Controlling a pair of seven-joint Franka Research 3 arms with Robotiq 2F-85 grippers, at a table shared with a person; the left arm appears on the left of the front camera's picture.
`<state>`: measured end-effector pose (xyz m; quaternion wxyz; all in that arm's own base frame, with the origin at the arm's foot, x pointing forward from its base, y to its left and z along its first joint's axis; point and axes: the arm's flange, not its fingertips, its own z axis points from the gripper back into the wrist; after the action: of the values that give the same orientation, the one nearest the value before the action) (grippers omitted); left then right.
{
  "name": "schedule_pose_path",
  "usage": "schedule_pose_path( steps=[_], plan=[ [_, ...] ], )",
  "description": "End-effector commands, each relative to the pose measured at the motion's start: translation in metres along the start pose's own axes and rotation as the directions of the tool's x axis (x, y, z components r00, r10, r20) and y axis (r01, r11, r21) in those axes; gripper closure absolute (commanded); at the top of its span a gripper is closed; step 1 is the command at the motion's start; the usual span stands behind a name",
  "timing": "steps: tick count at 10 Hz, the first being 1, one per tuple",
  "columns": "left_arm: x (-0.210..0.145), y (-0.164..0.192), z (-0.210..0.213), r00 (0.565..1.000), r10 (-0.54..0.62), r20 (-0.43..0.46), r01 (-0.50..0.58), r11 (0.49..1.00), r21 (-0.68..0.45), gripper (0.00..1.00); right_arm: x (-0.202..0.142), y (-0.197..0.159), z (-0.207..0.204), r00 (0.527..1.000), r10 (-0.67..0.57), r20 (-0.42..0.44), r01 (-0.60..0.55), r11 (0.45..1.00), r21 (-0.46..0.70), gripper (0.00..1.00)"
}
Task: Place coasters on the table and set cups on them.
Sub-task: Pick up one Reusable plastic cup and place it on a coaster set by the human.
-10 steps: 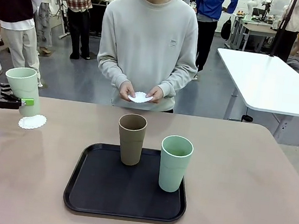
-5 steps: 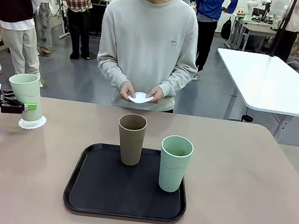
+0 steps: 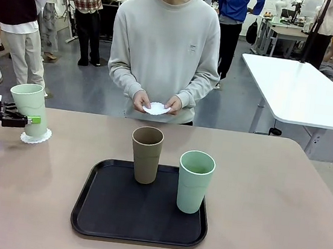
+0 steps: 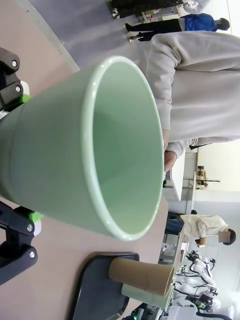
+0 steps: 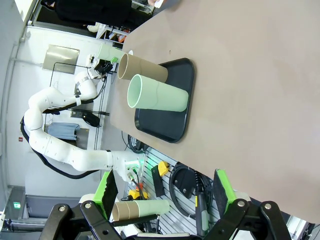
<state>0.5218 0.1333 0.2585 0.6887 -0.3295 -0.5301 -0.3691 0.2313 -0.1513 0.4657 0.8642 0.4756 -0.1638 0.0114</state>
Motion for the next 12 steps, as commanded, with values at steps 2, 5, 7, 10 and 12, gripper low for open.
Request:
schedule_pose_path(
  steps=[2,5,7,10,12],
  plan=[
    [0.001,0.005,0.001,1.0,0.031,0.004,-0.031,0.999,0.016,0.16,0.0,-0.001,0.0,1.0,0.001,0.001,-0.001,1.0,0.006,0.0],
    [-0.005,0.008,0.003,0.999,0.009,0.032,-0.008,1.0,-0.021,0.16,0.0,-0.001,0.0,1.0,0.001,0.001,-0.001,1.0,0.006,0.0],
    [-0.006,0.01,0.002,0.999,-0.011,0.051,0.013,0.999,-0.044,0.16,0.0,-0.001,0.0,1.0,0.001,0.001,-0.001,1.0,0.006,0.0],
    [-0.011,0.011,0.001,0.998,-0.047,0.05,0.05,0.998,-0.043,0.16,0.0,-0.001,0.0,1.0,0.001,0.001,-0.001,1.0,0.006,0.0],
    [-0.014,0.014,0.0,0.995,-0.081,0.055,0.084,0.995,-0.046,0.16,0.0,-0.001,0.0,1.0,0.001,0.001,-0.001,1.0,0.006,0.0]
  ],
)
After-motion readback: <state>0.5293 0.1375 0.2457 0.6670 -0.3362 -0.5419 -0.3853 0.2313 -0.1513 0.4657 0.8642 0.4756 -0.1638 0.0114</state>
